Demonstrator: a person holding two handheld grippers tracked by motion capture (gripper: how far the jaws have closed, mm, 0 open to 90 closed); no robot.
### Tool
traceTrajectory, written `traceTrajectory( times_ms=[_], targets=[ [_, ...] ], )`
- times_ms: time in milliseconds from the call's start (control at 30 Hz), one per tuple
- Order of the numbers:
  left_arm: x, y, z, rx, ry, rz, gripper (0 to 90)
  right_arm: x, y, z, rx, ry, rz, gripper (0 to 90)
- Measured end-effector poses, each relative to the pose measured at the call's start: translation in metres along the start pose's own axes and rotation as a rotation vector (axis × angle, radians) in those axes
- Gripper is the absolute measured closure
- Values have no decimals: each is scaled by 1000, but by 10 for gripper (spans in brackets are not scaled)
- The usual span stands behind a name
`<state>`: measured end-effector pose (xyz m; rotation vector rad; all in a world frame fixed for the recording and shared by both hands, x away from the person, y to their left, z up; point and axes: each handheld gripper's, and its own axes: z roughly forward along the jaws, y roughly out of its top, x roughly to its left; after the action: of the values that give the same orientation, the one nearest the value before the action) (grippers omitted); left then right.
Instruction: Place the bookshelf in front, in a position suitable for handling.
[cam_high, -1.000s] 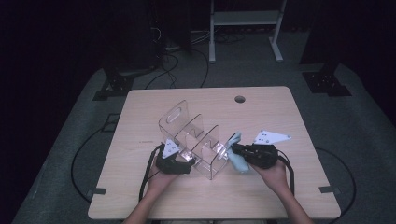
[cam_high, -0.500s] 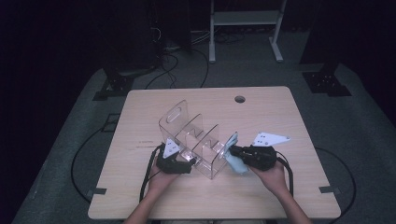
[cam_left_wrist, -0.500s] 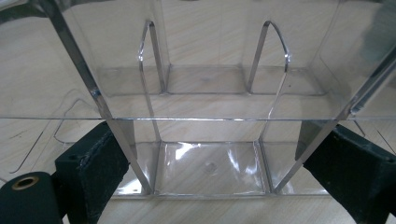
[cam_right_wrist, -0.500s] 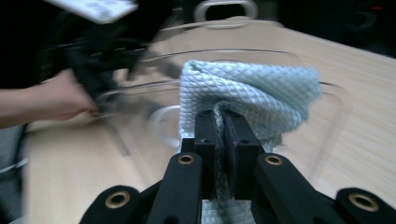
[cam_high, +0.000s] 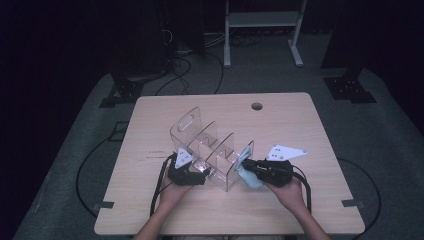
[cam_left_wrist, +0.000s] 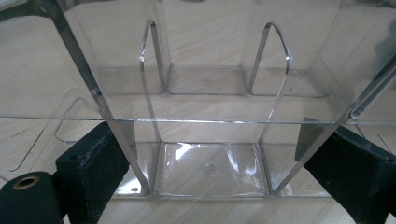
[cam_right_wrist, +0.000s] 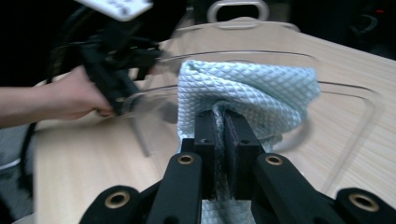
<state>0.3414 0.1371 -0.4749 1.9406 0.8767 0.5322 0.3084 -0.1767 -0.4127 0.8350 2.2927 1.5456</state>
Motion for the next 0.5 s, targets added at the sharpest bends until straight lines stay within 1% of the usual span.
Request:
traceTrajectory(
  times_ms=[33, 100, 133, 233, 267, 300, 333, 367, 400, 433, 500],
  targets=[
    [0, 0, 0, 1, 1, 1, 82, -1, 0, -1, -2, -1, 3, 838],
    [0, 0, 0, 1, 1, -1, 82, 3, 0, 0, 0, 4, -5, 838],
    [0, 0, 0, 2, 1, -3, 82, 7, 0, 0, 2, 21, -7, 838],
    [0, 0, 1, 1, -1, -4, 82, 19, -1, 4, 11, 113, -17, 838],
    [1, 0, 1, 3, -1, -5, 82, 24, -1, 6, 16, 118, -30, 838],
    [1, 0, 0, 1, -3, -4, 83, 26, -1, 7, 18, 106, -46, 838],
    [1, 0, 0, 0, 0, -3, 82, 26, -1, 7, 19, 94, -52, 838],
    [1, 0, 1, 0, 2, -5, 83, 23, -1, 6, 19, 81, -46, 839],
    [1, 0, 1, 0, 2, -5, 82, 23, -1, 6, 19, 81, -46, 839],
    [0, 1, 1, -3, 6, -7, 82, 15, -2, 5, 7, 49, -15, 839],
    [0, 1, 2, -2, 10, -9, 82, 15, -3, 4, 3, 40, -10, 839]
  ],
)
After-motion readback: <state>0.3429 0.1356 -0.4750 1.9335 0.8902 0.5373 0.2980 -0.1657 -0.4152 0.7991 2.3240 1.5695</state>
